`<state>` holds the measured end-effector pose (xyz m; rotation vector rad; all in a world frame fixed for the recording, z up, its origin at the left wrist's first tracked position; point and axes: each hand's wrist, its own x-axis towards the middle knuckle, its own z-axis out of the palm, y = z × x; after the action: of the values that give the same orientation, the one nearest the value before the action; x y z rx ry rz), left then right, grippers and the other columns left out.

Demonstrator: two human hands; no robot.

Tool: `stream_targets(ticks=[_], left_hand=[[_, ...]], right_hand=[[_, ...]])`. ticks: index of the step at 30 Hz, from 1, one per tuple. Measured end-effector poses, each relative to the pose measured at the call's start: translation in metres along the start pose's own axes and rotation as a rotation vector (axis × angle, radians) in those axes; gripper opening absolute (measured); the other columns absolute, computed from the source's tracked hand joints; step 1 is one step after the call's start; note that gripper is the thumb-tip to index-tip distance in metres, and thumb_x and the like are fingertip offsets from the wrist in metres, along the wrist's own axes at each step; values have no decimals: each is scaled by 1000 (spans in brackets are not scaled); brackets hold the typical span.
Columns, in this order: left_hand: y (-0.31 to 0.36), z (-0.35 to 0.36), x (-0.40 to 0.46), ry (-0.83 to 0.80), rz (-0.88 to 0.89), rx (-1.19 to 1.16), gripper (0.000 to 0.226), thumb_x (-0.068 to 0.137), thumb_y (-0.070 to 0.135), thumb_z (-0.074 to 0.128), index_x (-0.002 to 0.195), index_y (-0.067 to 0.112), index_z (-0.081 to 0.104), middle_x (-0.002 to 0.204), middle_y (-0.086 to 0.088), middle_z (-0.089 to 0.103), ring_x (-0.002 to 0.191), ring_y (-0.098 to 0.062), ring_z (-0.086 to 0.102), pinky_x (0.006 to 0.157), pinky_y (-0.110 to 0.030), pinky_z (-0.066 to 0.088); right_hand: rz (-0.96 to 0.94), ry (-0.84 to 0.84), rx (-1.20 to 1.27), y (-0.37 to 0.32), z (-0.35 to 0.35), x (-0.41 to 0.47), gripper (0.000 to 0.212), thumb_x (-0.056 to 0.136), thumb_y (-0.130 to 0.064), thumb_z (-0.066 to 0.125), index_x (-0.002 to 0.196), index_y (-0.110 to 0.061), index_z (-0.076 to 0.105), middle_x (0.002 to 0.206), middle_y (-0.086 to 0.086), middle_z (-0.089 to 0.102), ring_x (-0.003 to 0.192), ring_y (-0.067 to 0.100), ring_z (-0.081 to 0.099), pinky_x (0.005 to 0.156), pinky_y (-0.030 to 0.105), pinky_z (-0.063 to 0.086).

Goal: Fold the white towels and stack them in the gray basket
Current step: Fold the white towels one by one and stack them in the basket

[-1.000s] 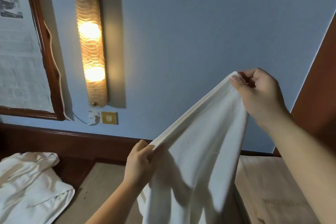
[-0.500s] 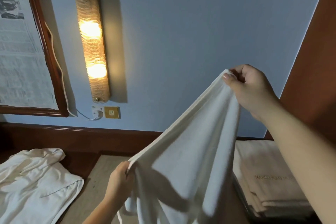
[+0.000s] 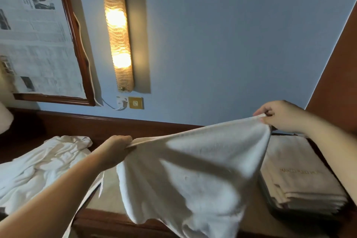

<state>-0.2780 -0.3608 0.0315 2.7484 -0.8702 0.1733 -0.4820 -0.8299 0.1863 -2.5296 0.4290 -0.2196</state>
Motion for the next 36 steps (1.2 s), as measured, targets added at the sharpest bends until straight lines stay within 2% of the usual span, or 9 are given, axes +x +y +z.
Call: stream_targets(ticks=[4,13,19,23,26,28,30,34,36], left_hand=[[28,11,-16,20,-92,-168,15,94,13,57,95,28,57,84,5,65,78,-19,62,71,-39,52],[109,22,-25,220,114,-148,27,82,0,60,95,18,74,79,16,64,82,-21,55,75,-32,40],[68,45,-39,252,45,-35,29,69,-12,75,84,12,78,69,-3,73,64,-37,63,67,-32,42],[28,64,-57,189,-103,-15,28,66,-12,82,81,11,77,66,-8,72,62,-41,65,60,-36,49],[25,69,-71,177,-55,17,26,67,-6,88,80,12,75,68,-7,70,63,-38,66,60,-38,53],[30,71,-73,212,-72,-15,26,70,-8,84,82,13,74,71,-7,70,68,-37,66,61,-39,53],[33,76,-73,266,-141,-71,27,71,-10,81,83,13,74,74,-7,70,69,-37,66,63,-37,51],[44,82,-73,289,-310,-180,23,80,1,77,86,23,72,79,1,66,73,-27,62,66,-33,45],[54,78,-71,272,-396,-234,20,84,7,75,85,26,70,78,7,64,75,-23,61,66,-32,43]], right_hand=[[-51,-302,-375,11,28,-13,34,78,-12,62,99,-39,70,82,-3,68,66,16,66,57,30,51],[-100,-196,-335,48,106,-39,15,84,-12,54,75,-22,53,82,0,60,77,25,59,65,39,50],[-219,-447,-470,73,137,-53,45,97,-4,37,128,-32,53,127,-7,54,121,20,53,100,39,50],[-326,-320,-418,101,137,-44,29,92,-12,48,108,-34,59,102,-16,47,108,14,47,93,32,43],[-412,-225,-343,114,139,-43,24,97,-40,54,120,-48,53,98,-23,44,98,3,46,83,28,44],[-530,-175,-425,116,144,-42,17,105,-49,43,118,-48,55,92,-23,43,93,-1,45,77,24,41],[-588,-114,-534,122,149,-37,39,104,-53,24,109,-37,60,87,-18,40,85,4,44,72,24,40],[-704,175,-610,124,154,-29,57,111,-45,16,89,-17,60,79,-5,44,66,19,45,61,33,42],[-783,276,-643,123,153,-31,39,110,-32,35,84,-13,58,75,1,47,63,27,49,78,45,51]])
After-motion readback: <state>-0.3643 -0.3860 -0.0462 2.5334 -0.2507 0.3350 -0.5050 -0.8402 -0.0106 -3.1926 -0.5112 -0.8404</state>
